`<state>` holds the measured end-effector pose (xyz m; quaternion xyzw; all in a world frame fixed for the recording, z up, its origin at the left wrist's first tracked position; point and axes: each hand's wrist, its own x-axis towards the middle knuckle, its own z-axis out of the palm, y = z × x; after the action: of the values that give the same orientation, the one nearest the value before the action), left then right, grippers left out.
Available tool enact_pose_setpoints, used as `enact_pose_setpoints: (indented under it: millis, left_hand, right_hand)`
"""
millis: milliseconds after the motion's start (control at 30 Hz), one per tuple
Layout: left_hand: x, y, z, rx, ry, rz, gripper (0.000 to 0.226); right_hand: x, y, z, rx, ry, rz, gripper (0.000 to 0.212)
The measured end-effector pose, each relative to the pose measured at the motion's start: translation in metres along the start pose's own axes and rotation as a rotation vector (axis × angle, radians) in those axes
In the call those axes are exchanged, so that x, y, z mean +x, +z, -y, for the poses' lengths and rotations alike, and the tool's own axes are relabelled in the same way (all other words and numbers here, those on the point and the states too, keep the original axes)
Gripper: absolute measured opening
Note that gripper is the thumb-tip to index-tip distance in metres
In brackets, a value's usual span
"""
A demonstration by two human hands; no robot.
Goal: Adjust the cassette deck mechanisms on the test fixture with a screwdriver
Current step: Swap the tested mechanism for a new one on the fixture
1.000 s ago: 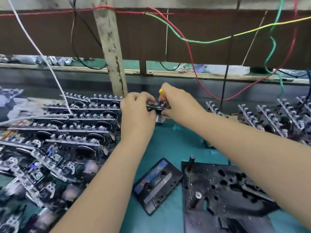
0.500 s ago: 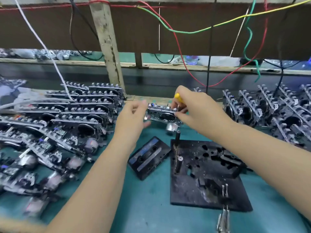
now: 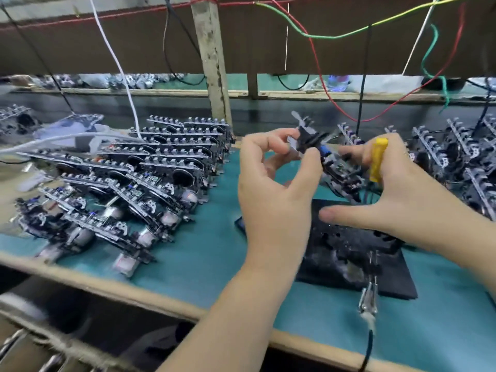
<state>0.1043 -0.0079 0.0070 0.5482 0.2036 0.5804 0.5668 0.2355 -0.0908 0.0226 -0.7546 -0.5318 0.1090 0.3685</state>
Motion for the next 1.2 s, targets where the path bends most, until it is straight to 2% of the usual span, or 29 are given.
enact_pose_setpoints:
  millis: [100,167,233,367,467,733,900,1000,1100,1200]
  left_hand:
    - [-0.018,0.003,-0.001,-0.066,-0.04,0.067,0.027]
    - [-0.017,-0.007,0.001,-0.048,-0.083,0.174,0.029]
    - [-0.005,-0.027,0.005,0.147,-0.128,0.341,0.049]
    - [0.024,-0.057,0.013,0.742,-0.136,0.788,0.101]
    - [0.038,-0.048,0.02,0.9,-0.121,0.948,0.109]
    - [0.068,-0.027,0.028,0.987,-0.158,1.032,0.109]
    - [0.074,-0.023,0.03,1.018,-0.196,1.069,0.105]
    - [0.075,-0.021,0.03,1.02,-0.198,1.075,0.105]
    - [0.075,-0.02,0.031,1.025,-0.193,1.083,0.103]
    - [0.076,-0.02,0.031,1.022,-0.191,1.082,0.101]
  right_hand:
    - [-0.006,-0.003,-0.004,0.026,0.024,-0.093,0.074]
    - [-0.01,-0.009,-0.008,0.009,0.05,-0.094,0.073]
    - [-0.015,-0.016,-0.015,-0.053,0.051,-0.055,0.071]
    - [-0.021,-0.022,-0.027,-0.275,0.049,0.036,0.066]
    - [-0.021,-0.015,-0.033,-0.315,0.042,0.09,0.063]
    - [-0.008,-0.013,-0.036,-0.404,0.068,0.142,0.063]
    - [-0.003,-0.035,-0.041,-0.509,0.118,0.337,0.081]
    - [0.001,-0.055,-0.043,-0.561,0.154,0.41,0.083]
    - [0.005,-0.065,-0.044,-0.556,0.151,0.436,0.076]
    - [0.007,-0.064,-0.042,-0.561,0.145,0.415,0.084]
